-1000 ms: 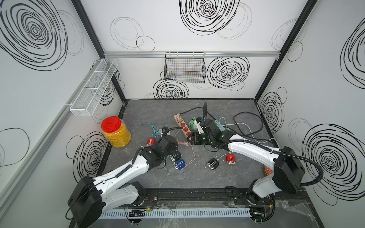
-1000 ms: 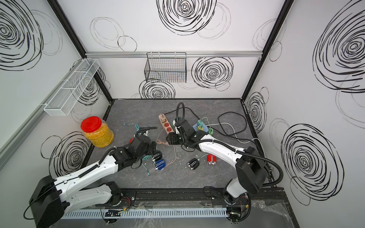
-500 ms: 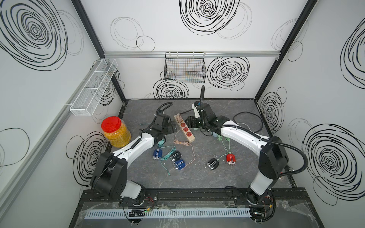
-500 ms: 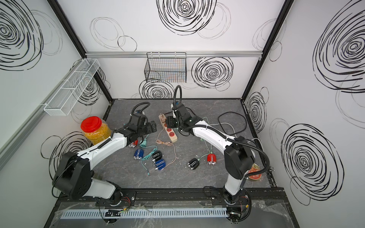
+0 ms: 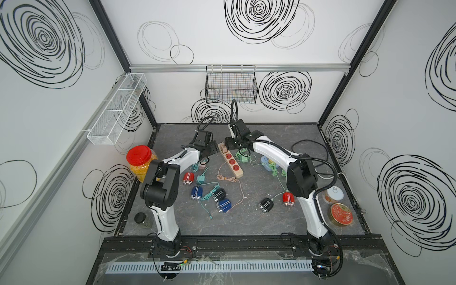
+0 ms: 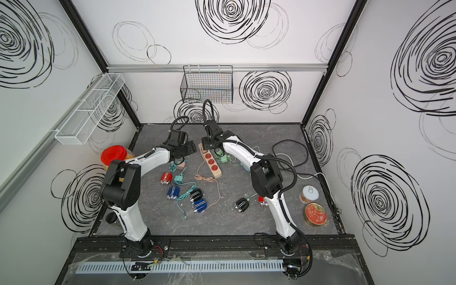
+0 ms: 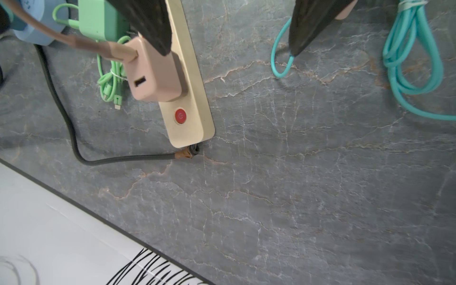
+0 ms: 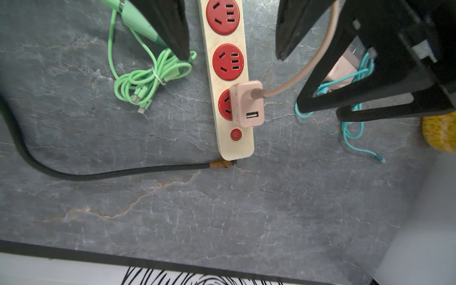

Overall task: Unplug the electric shaver
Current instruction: Move the socket to the center of the board.

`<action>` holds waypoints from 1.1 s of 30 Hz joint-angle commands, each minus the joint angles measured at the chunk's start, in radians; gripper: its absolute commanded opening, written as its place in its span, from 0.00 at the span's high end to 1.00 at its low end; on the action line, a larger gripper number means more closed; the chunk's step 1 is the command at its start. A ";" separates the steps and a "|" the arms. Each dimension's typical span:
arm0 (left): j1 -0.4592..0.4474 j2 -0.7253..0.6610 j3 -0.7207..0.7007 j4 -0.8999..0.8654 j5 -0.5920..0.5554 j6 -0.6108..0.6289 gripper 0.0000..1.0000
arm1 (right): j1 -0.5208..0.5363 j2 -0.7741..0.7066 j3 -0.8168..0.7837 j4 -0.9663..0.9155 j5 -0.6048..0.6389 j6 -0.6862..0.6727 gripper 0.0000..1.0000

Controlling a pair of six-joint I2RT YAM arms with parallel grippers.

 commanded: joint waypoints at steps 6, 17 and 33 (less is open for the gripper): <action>0.051 0.083 0.092 0.018 0.045 -0.036 0.18 | 0.003 0.103 0.110 -0.108 -0.053 -0.048 0.39; 0.086 0.254 0.321 -0.112 0.153 -0.030 0.24 | 0.014 0.181 0.146 0.026 -0.060 -0.074 0.53; 0.100 0.269 0.382 -0.099 0.227 -0.042 0.01 | 0.031 0.239 0.214 0.068 -0.015 -0.108 0.69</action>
